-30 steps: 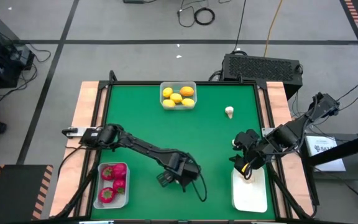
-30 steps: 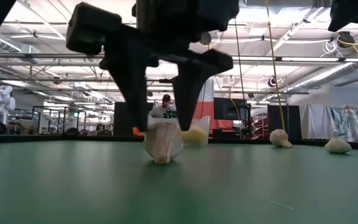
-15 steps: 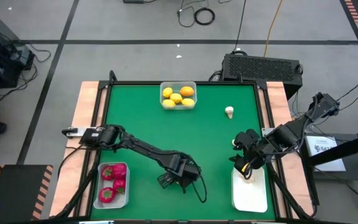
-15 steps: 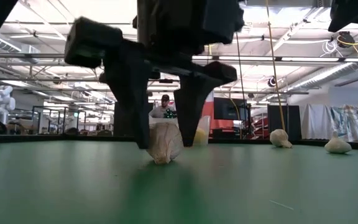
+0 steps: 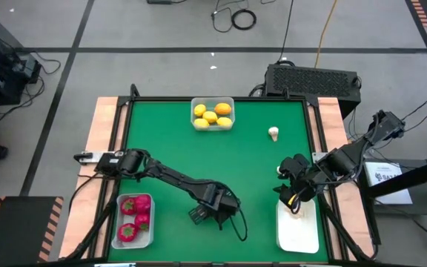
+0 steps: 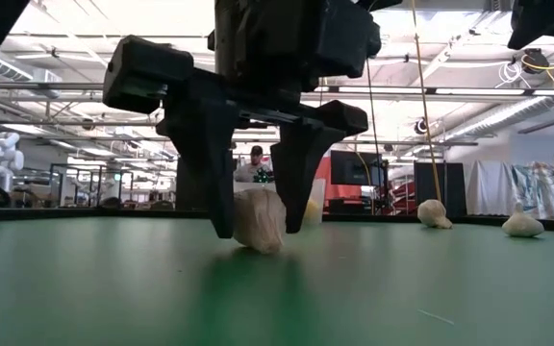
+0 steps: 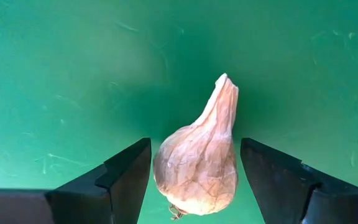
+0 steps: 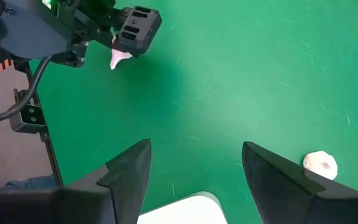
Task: Sort produce into baskets
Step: Put the garlic into the white bin
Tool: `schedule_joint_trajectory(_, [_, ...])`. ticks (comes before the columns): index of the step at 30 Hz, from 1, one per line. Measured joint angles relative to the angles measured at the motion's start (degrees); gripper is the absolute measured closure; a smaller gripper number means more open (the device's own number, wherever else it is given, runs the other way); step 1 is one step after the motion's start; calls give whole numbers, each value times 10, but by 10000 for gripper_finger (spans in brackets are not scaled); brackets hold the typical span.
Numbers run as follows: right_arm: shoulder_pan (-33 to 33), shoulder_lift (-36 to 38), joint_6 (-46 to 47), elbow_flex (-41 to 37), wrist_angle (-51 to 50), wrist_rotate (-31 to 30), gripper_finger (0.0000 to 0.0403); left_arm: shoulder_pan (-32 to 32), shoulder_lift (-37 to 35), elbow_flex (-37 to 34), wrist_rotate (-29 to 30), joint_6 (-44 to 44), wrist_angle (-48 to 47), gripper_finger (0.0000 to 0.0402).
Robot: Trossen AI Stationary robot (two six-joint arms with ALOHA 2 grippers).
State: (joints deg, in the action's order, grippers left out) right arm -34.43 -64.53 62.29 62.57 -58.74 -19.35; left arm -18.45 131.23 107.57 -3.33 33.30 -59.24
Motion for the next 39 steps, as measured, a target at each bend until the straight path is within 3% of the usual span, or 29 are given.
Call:
schedule_joint_trajectory(14, [0,0,0,0,1,3,161,1,0,0,0,-44,21,227])
schedule_joint_trajectory(22, [0,13,5,0,-14,61,161,16,-1,48,0,-81,47,235])
schedule_joint_trajectory(26, [-2,37,20,0,-27,78,161,36,-1,90,1,-112,141,236])
schedule_joint_trajectory(32, [-29,89,71,0,-40,77,161,56,-1,103,-25,-178,382,236])
schedule_joint_trajectory(39, [-69,132,80,1,-47,71,161,52,68,100,-25,-236,614,237])
